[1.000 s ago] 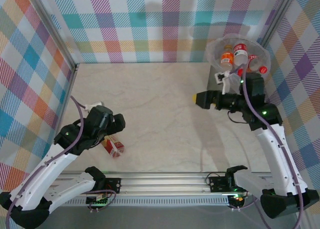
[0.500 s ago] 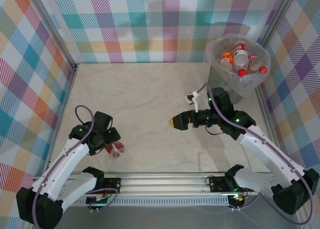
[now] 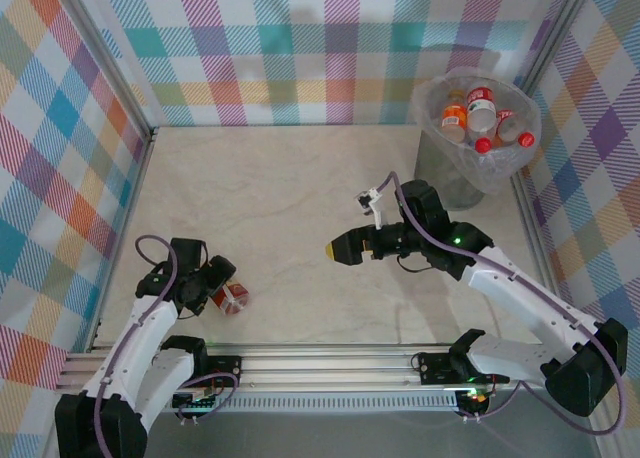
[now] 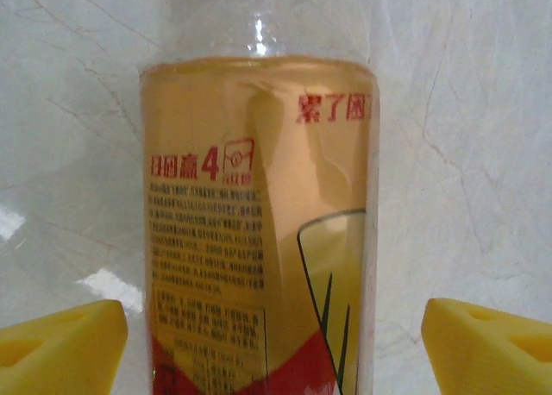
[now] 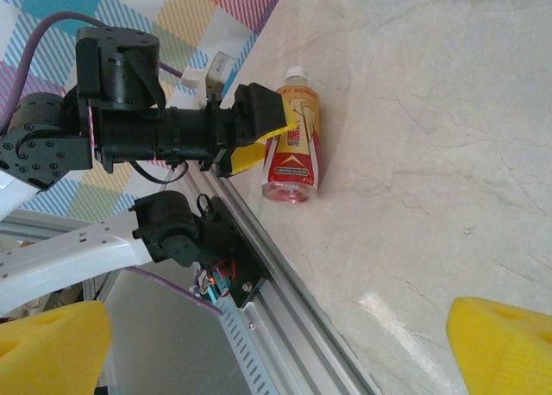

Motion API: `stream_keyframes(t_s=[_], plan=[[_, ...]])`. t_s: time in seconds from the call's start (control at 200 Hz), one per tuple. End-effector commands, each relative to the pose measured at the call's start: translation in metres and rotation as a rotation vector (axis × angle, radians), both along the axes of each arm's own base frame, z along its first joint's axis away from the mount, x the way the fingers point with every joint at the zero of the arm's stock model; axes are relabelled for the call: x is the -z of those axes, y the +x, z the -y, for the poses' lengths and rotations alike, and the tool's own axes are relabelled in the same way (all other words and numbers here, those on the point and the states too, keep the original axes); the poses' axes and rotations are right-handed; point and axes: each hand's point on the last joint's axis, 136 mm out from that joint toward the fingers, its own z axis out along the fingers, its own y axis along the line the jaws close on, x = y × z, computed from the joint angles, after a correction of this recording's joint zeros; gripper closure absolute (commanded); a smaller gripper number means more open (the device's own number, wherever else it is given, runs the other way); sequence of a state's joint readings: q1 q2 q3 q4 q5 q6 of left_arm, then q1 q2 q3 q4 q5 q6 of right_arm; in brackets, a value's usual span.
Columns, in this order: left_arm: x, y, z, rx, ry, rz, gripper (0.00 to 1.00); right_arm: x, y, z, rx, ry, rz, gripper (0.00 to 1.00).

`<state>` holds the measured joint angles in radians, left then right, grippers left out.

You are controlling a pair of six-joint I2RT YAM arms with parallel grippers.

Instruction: Put the plastic bottles in the bin

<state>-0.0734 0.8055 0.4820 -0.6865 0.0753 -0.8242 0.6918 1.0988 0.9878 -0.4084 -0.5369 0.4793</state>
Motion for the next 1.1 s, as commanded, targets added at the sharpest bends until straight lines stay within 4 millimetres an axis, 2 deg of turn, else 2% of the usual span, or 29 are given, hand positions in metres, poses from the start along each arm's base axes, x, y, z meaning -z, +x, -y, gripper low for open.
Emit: stream_keyframes(t_s=[0.0, 0.25, 0.5, 0.63, 0.76, 0.81, 0.925, 1.095], plan=[[-0.003, 0.014, 0.002, -0.024, -0.07, 0.072, 0.14, 0.0, 0.001, -0.004, 0.0, 0.005, 0.009, 0.0], [0.0, 0.027, -0.009, -0.037, -0.083, 0.107, 0.16, 0.006, 0.001, -0.01, -0.012, -0.002, -0.01, 0.0], [0.004, 0.047, -0.001, 0.014, -0.144, 0.144, 0.2, 0.008, 0.001, -0.014, -0.015, -0.008, -0.016, 0.0], [0.004, 0.051, -0.001, 0.035, -0.139, 0.142, 0.28, 0.01, 0.001, -0.015, -0.013, -0.015, -0.022, 0.0], [0.008, 0.051, 0.001, 0.047, -0.143, 0.137, 0.42, 0.012, 0.001, -0.016, -0.01, -0.02, -0.024, 0.0], [0.007, 0.053, 0.002, 0.049, -0.149, 0.15, 0.44, 0.012, 0.002, -0.016, -0.008, -0.02, -0.026, 0.0], [-0.004, 0.057, 0.005, 0.066, -0.167, 0.196, 0.45, 0.014, 0.005, -0.016, 0.012, -0.024, -0.035, 0.0], [-0.038, 0.067, 0.024, 0.127, -0.241, 0.297, 0.46, 0.021, 0.011, -0.024, 0.044, -0.011, -0.105, 0.0]])
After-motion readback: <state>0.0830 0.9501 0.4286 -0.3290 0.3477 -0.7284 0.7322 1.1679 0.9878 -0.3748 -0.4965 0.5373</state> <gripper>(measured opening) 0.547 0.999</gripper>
